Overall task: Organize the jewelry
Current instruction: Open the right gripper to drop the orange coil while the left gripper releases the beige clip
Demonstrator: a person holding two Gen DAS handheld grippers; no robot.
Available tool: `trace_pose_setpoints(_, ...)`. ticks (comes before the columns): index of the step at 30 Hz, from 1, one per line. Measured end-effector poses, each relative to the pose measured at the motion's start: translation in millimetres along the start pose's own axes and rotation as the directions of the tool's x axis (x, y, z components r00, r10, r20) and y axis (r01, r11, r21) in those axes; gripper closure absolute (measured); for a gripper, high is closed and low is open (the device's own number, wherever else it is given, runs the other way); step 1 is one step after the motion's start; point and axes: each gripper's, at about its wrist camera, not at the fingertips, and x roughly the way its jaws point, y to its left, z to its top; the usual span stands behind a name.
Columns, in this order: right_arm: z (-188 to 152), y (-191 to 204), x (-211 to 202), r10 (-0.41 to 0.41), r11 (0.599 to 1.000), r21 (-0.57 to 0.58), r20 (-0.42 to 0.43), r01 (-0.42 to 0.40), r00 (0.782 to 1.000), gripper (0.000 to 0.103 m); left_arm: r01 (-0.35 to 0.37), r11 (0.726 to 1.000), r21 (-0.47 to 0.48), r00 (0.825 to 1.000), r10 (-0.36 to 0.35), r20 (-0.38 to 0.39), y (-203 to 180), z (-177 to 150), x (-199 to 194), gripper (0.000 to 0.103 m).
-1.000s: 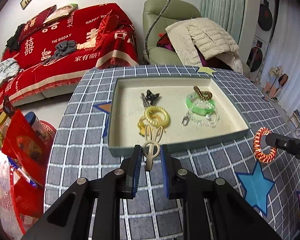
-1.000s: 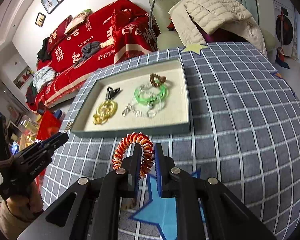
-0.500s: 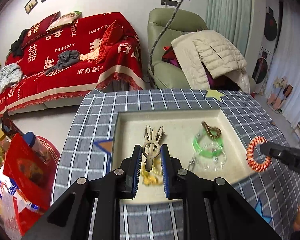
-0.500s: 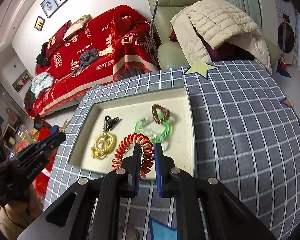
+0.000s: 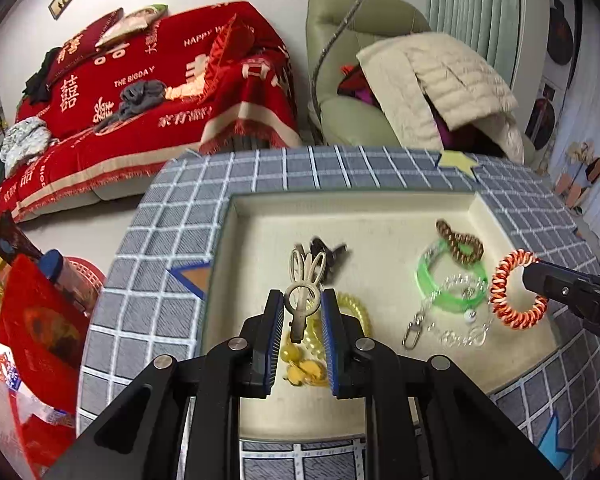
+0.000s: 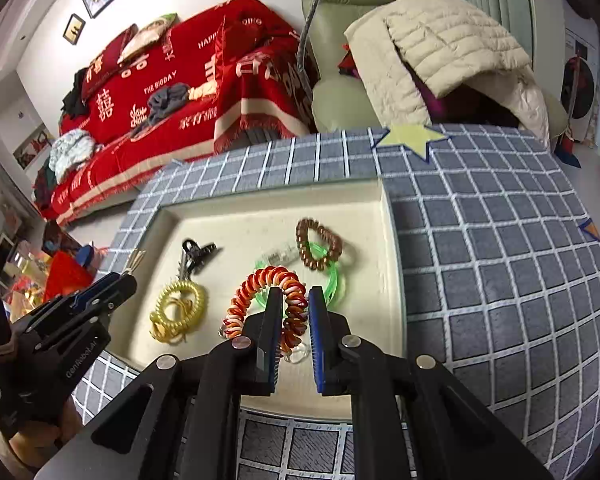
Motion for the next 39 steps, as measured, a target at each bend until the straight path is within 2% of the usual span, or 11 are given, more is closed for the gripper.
trace_pose_setpoints(6,-4,-1,15,-0.022,1.0,-0.014,-0.018,0.022,1.0,0.089,-0.013,0.999,0.036,1.0,0.014,-0.02,-10,-8,14,0.063)
trace_pose_setpoints(25,-18,-17,45,-0.052,0.998,0.016,-0.072,0.054,0.996,0.089,-0.056,0.997,0.062,0.995,0.06,-0.08,-14,-19,44,0.063)
trace_pose_setpoints(29,-18,-13,47,-0.069,0.998,-0.008,-0.076,0.068,0.995,0.088,-0.074,0.993,0.094,0.994,0.081,-0.07,-19,-21,43,0.063)
trace_pose_setpoints(33,-19,-14,46,-0.06,0.998,0.0,-0.084,0.06,0.995,0.087,-0.06,0.994,0.088,0.995,0.067,-0.074,-19,-21,41,0.063)
trace_pose_setpoints(34,-19,-14,45,-0.056,0.998,0.004,-0.085,0.057,0.995,0.085,-0.059,0.995,0.086,0.995,0.066,-0.073,-18,-21,40,0.063)
trace_pose_setpoints(35,-19,-14,44,-0.054,0.998,0.008,-0.082,0.054,0.995,0.075,-0.059,0.995,0.085,0.995,0.065,-0.071,-19,-21,39,0.063)
trace_pose_setpoints(36,-19,-14,42,-0.051,0.999,0.01,-0.077,0.052,0.996,0.057,-0.059,0.995,0.085,0.995,0.065,-0.07,-19,-21,38,0.063)
trace_pose_setpoints(37,-19,-14,39,-0.048,0.999,0.009,-0.065,0.048,0.997,0.05,-0.056,0.995,0.083,0.996,0.062,-0.068,-19,-21,37,0.063)
trace_pose_setpoints(38,-19,-13,34,-0.046,0.999,0.005,-0.05,0.047,0.998,0.046,-0.052,0.995,0.081,0.996,0.058,-0.065,-19,-21,35,0.063)
trace_pose_setpoints(39,-19,-12,31,-0.044,0.999,0.001,-0.041,0.044,0.998,0.046,-0.049,0.996,0.08,0.997,0.054,-0.06,-19,-21,33,0.063)
